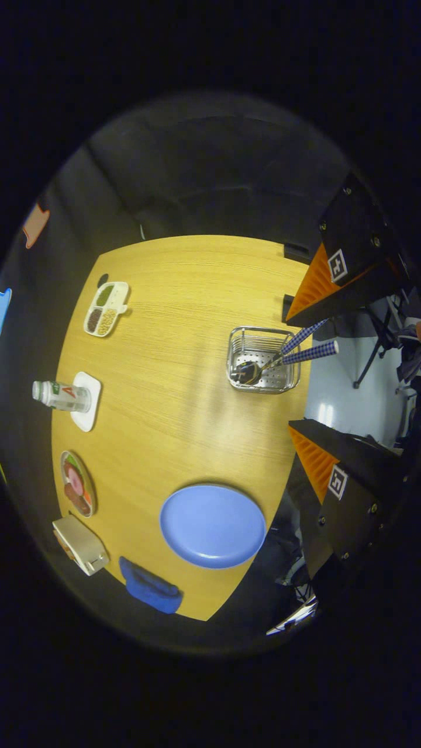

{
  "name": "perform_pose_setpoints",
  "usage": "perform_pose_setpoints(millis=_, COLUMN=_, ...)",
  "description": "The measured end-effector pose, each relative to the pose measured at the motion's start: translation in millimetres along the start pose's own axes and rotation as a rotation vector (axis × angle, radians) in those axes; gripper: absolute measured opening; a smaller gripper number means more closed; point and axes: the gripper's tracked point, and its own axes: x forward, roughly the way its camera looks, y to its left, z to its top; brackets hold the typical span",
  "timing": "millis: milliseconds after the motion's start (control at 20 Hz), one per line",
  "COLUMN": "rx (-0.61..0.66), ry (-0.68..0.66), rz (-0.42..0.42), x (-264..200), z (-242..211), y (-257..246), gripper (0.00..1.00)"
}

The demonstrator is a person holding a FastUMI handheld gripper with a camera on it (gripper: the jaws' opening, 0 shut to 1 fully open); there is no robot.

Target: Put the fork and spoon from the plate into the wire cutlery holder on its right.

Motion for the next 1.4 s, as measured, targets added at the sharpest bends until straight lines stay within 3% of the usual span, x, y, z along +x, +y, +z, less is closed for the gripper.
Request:
perform_pose_setpoints(millis=250, rx=0.103, ry=-0.434, rz=0.000, x=-43, z=54, y=24, gripper=0.97)
perform_pose_setpoints(millis=600, rx=0.243, ry=-1.087, rz=0.005, x=-141, z=104, y=49, gripper=0.97)
perform_pose_setpoints(millis=900, rx=0.215, ry=-1.263, rz=0.029, x=-175, z=104, y=88, gripper=0.97)
perform_pose_setpoints(millis=1050, rx=0.271, ry=-1.300, rz=-0.053, x=-186, z=105, y=92, gripper=0.97)
perform_pose_setpoints(millis=1250, rx=0.192, ry=-1.286, rz=-0.005, x=-179, z=112, y=132, gripper=0.97)
perform_pose_setpoints(millis=1400, rx=0.171, ry=-1.376, rz=0.052, x=-190, z=122, y=158, gripper=0.97)
